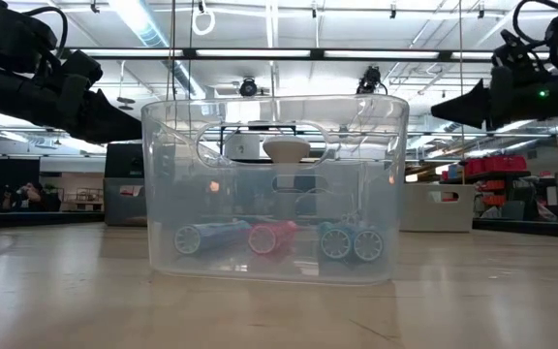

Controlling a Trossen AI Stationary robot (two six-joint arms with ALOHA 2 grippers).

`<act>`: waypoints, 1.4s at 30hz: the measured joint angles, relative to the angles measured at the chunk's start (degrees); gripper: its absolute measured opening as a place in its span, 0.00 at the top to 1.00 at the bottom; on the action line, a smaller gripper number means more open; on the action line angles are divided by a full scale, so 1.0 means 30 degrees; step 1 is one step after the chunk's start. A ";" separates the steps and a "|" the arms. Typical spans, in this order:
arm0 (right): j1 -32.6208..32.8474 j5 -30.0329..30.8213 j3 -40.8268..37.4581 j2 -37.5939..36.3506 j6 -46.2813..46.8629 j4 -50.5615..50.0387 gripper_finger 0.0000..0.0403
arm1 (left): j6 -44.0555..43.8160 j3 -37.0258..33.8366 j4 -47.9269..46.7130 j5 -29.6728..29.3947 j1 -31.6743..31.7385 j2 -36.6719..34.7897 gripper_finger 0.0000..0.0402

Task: Pick & Place Markers
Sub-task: Return to Home Position

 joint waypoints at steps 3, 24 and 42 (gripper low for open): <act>0.0000 0.0006 0.0000 -0.0589 0.0000 -0.0865 0.72 | 0.0000 -0.0005 0.0000 -0.0005 0.0005 -0.0005 0.43; -0.0087 0.0632 0.0018 -0.3132 -0.1536 -0.3113 0.72 | 0.0000 -0.0004 0.0003 -0.0002 0.0006 -0.0004 0.43; -0.0087 0.0632 0.0018 -0.2972 -0.1508 -0.3091 0.72 | 0.0000 -0.0005 0.0001 -0.0004 0.0001 -0.0005 0.43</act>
